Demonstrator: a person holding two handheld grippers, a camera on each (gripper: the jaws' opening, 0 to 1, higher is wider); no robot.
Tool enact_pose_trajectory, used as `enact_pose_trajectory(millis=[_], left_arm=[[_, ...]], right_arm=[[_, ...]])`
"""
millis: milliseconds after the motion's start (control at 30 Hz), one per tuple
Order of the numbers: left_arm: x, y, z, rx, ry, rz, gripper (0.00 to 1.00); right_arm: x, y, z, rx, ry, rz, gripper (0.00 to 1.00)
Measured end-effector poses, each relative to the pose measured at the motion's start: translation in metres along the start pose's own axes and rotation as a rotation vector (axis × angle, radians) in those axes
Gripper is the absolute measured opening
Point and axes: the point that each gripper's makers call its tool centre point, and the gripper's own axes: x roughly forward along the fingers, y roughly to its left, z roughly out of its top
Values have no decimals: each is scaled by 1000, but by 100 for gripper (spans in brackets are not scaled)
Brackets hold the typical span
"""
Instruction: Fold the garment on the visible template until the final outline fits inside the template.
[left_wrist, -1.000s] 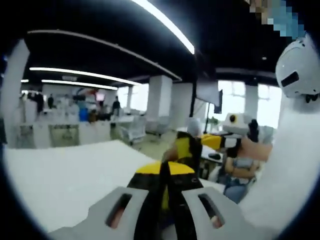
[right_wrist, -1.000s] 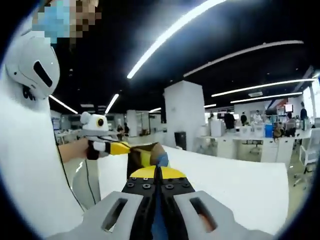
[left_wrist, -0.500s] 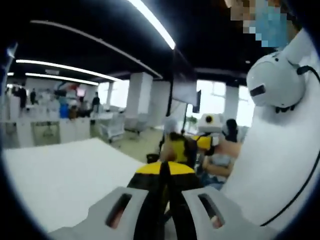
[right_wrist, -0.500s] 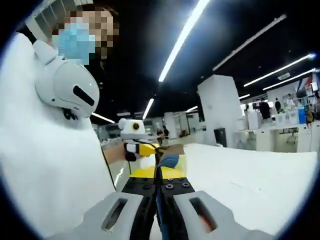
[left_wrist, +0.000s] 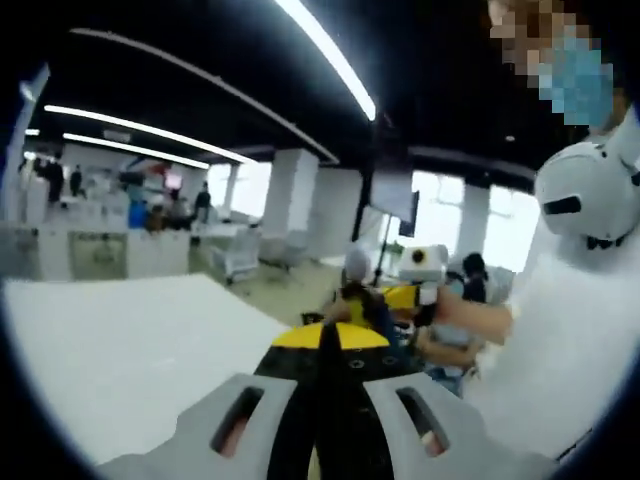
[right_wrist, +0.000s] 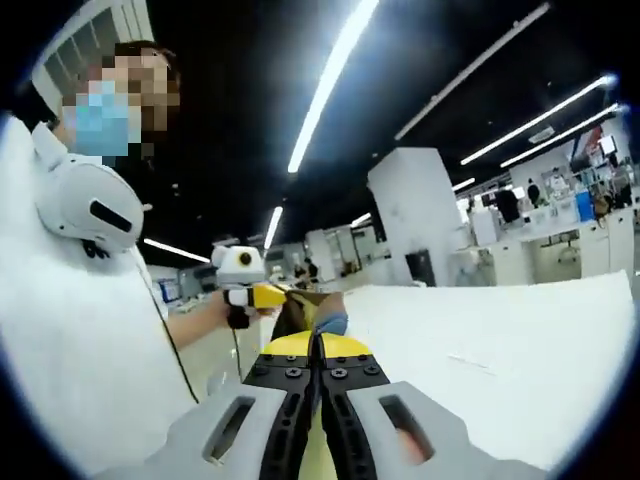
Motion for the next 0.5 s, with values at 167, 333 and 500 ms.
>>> enact_pose_trajectory(millis=[167,333,500], left_arm=[[16,51,-40,15,153,126,0],[36,70,-57,39,222,154,0],[50,100,-62,40,274,186,0]], right_arm=[[16,-44,-45,-10,167,-130,1],[27,-73,-67,20,230,-184,1],[36,-99,-71,36,254,-241,1]])
